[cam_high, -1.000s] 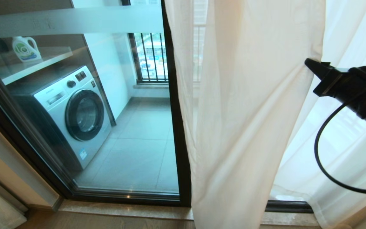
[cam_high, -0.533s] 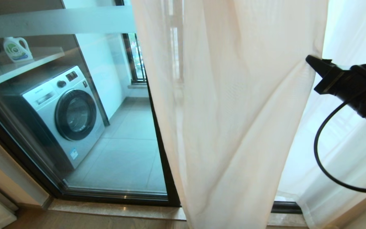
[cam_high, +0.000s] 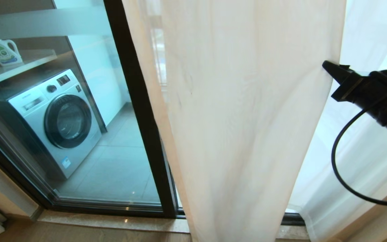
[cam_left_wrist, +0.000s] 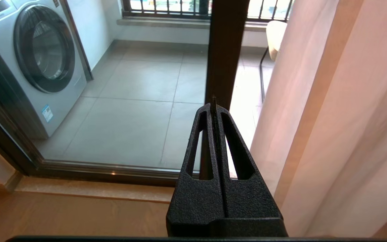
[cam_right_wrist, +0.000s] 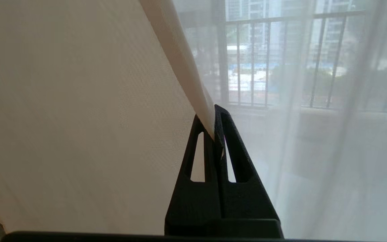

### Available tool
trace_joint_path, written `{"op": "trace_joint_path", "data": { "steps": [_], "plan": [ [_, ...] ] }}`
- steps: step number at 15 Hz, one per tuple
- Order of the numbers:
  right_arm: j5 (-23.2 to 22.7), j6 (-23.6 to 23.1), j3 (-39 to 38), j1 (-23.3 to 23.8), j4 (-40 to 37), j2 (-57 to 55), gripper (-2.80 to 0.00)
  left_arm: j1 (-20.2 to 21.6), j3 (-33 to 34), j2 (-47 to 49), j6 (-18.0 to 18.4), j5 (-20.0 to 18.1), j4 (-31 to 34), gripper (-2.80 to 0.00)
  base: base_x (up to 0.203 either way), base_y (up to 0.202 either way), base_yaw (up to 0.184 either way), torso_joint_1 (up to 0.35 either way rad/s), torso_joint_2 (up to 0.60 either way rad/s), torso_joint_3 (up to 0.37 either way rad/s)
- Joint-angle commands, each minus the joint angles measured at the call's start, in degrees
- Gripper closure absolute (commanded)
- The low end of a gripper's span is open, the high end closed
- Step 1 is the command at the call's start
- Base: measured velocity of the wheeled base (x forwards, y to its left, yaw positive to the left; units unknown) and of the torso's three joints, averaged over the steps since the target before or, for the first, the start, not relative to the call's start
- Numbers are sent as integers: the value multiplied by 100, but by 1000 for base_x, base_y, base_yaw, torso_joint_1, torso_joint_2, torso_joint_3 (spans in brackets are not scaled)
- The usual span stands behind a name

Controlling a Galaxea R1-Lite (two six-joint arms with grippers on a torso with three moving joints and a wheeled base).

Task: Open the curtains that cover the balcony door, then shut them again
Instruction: Pull the inner curtains open on both sides

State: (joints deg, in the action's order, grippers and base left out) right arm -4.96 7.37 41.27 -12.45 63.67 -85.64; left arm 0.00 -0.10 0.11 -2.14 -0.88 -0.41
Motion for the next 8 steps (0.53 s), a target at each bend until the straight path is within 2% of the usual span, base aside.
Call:
{"op": "trace_joint_path", "data": {
  "steps": [1, 8],
  "plan": [
    [-5, 1, -48, -2, 41, -4, 0, -5, 1, -2, -6, 0, -2, 0, 0, -189, 1, -1, 2, 2],
    [-5, 1, -84, -3, 49, -5, 0, 0, 1, -2, -6, 0, -2, 0, 0, -195, 0, 1, 4, 3]
  ]
}}
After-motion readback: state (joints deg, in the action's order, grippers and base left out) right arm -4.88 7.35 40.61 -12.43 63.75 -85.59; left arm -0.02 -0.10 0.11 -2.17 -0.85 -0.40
